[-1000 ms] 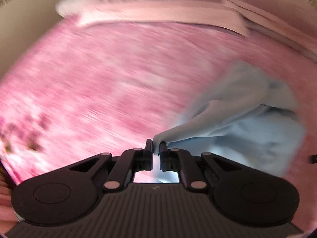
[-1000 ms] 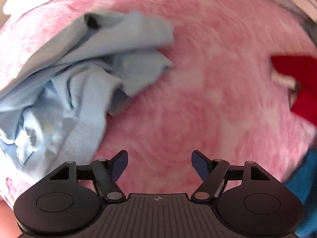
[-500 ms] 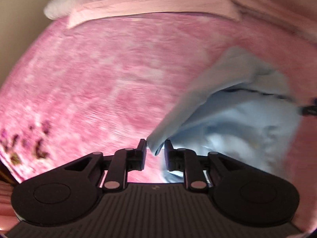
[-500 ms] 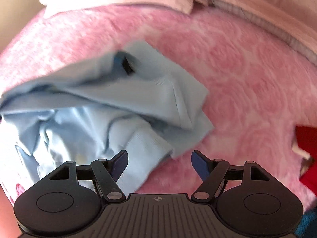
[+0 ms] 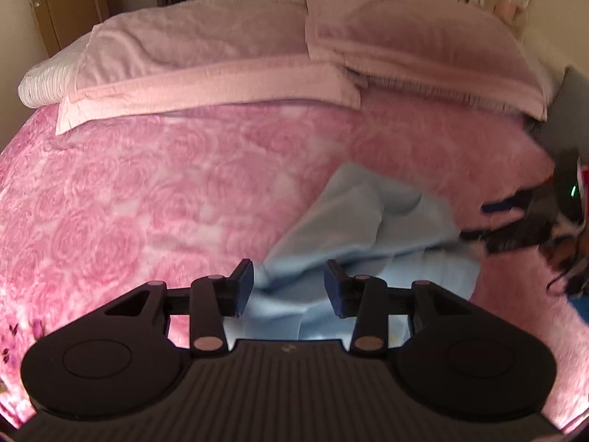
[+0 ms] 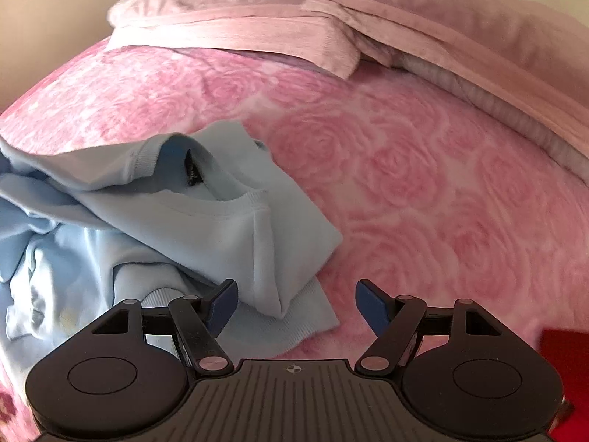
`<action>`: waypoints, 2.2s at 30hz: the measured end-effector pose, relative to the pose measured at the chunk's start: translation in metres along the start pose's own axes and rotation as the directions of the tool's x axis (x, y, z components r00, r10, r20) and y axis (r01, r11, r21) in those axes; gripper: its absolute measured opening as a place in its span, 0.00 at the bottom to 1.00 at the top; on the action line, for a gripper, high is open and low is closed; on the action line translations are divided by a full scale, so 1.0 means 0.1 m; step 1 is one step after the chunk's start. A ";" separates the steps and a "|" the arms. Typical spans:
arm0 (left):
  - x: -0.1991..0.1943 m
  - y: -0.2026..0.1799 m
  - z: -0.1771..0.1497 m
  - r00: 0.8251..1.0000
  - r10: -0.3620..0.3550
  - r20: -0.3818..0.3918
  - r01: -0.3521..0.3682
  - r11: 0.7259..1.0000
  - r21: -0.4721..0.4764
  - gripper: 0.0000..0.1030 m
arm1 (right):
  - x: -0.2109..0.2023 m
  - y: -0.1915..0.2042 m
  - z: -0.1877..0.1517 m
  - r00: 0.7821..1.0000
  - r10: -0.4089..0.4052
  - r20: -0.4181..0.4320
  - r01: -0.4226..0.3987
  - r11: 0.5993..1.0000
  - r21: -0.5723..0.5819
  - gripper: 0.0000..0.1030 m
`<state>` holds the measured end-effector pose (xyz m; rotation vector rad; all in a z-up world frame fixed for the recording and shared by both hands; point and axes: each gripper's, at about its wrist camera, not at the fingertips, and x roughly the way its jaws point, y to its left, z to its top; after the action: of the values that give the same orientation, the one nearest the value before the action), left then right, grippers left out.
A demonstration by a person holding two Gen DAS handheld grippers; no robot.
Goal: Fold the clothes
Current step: 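Grasp the sweatshirt edge with the left gripper while the right gripper grasps the collar, then lift the sweatshirt with both grippers to shake it out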
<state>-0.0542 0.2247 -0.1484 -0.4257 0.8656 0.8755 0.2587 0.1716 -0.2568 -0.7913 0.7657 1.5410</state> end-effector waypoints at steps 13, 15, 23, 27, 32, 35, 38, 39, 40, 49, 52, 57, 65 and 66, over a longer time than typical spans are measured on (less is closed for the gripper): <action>0.42 0.06 0.00 0.992 0.110 -0.057 -0.100 0.981 0.164 0.37 | 0.31 0.14 -0.16 0.998 0.069 -0.004 -0.069 0.985 -0.155 0.44; 0.38 0.13 0.05 0.994 0.103 -0.036 -0.097 0.984 0.147 0.19 | 0.34 0.16 -0.18 0.998 0.066 0.008 -0.063 0.980 -0.187 0.44; 0.23 0.39 0.21 0.996 0.078 0.047 -0.082 0.994 0.079 0.06 | 0.19 0.20 -0.14 0.990 -0.029 0.136 0.056 0.979 -0.198 0.07; 0.16 0.52 0.29 0.994 0.068 0.089 -0.072 0.996 0.045 0.06 | -0.29 0.24 0.04 0.945 -0.139 0.295 0.176 0.979 -0.101 0.06; -0.22 0.75 0.57 0.972 -0.007 0.236 0.002 1.000 0.024 0.06 | -1.14 0.50 0.36 0.809 -0.309 0.499 0.352 0.936 0.010 0.05; -0.63 0.91 0.78 0.931 -0.068 0.359 0.054 0.997 0.050 0.06 | -1.77 0.71 0.54 0.677 -0.432 0.595 0.452 0.883 0.127 0.05; -1.14 1.19 0.89 0.876 -0.157 0.457 0.146 0.988 0.060 0.06 | -2.51 1.00 0.62 0.512 -0.555 0.656 0.501 0.813 0.297 0.05; -1.30 1.29 0.91 0.857 -0.186 0.480 0.177 0.982 0.064 0.05 | -2.75 1.14 0.61 0.451 -0.591 0.669 0.508 0.786 0.352 0.05; -1.48 1.40 0.91 0.839 -0.218 0.499 0.205 0.975 0.081 0.05 | -2.96 1.28 0.60 0.408 -0.615 0.675 0.517 0.765 0.384 0.05; -2.70 2.01 0.58 0.745 -0.356 0.565 0.282 0.934 0.218 0.05 | -4.10 2.56 0.37 0.293 -0.709 0.641 0.586 0.664 0.466 0.05; -2.98 2.17 0.39 0.731 -0.375 0.571 0.309 0.927 0.214 0.05 | -4.30 2.87 0.28 0.311 -0.713 0.629 0.613 0.656 0.441 0.05; -3.21 2.36 0.35 0.742 -0.382 0.551 0.328 0.924 0.199 0.05 | -4.42 3.07 0.34 0.357 -0.702 0.616 0.655 0.658 0.371 0.06; -2.36 2.26 0.85 0.852 -0.289 0.437 0.265 0.957 0.115 0.06 | -3.97 2.39 0.95 0.487 -0.645 0.589 0.645 0.720 0.256 0.06; -2.10 2.22 0.93 0.878 -0.264 0.400 0.247 0.964 0.094 0.06 | -3.81 2.24 1.04 0.523 -0.633 0.571 0.629 0.739 0.243 0.06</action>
<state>-0.2615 0.3128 0.0787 -0.2963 0.4248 0.6656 0.0629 0.0261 0.1265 -0.4110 -0.0546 0.9990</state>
